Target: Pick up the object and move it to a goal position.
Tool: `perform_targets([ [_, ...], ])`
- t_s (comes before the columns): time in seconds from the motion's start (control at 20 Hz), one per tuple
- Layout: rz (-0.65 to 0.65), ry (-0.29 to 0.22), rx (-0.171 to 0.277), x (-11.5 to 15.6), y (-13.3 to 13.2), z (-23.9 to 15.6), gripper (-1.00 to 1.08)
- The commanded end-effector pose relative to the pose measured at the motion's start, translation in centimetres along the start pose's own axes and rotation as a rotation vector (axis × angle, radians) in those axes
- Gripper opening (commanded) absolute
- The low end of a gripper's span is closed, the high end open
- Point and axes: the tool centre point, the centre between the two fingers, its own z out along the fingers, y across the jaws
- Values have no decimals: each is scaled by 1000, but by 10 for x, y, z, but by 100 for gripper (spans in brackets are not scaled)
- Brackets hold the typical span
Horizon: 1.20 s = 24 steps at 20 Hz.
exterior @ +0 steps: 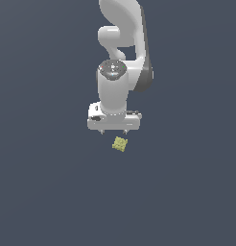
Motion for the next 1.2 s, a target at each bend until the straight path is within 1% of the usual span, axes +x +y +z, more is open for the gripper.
perform_targets([
  [0.0, 0, 0, 0, 0, 0, 0, 100],
  [0.45, -26, -2, -18, 0, -9, -1, 100],
  [0.75, -28, -2, -19, 0, -9, -2, 100],
  [1.15, 24, 0, -12, -1, -12, 8, 100],
])
